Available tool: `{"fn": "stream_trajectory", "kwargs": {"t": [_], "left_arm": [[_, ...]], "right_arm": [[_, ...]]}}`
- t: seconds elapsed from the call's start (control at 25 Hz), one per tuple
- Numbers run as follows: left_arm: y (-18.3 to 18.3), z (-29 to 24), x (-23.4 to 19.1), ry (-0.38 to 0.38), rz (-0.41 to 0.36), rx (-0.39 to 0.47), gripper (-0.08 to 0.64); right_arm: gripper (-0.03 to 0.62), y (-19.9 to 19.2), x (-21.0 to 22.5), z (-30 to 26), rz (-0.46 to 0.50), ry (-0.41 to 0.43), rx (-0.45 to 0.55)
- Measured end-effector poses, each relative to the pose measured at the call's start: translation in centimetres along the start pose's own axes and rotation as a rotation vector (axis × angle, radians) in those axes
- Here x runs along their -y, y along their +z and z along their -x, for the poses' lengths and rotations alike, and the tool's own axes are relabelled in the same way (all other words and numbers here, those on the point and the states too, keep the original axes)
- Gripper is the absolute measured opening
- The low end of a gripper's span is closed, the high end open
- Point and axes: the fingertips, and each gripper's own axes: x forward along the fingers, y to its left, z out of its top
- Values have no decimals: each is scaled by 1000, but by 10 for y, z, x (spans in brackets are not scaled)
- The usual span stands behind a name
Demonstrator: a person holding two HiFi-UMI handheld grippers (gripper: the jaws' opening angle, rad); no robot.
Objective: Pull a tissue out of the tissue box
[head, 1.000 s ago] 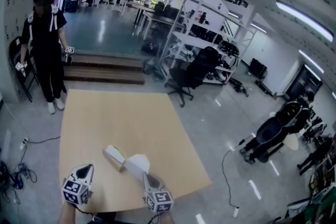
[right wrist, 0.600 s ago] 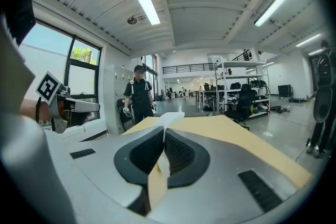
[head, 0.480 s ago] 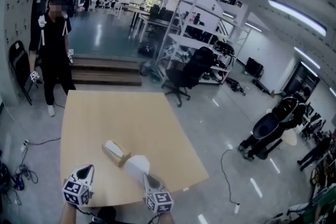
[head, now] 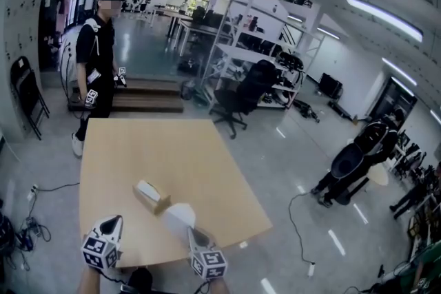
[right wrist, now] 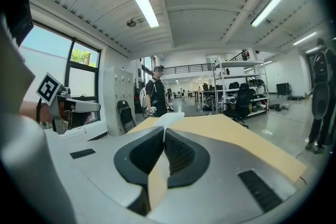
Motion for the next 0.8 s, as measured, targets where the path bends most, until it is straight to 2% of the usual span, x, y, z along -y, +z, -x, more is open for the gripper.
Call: {"fn": "stream_trajectory", "kwargs": {"t": [0.8], "left_arm": [[2,13,-6,1,-14,13,8]], "right_arm": [[5,-3,-14,1,10,3,2]]}}
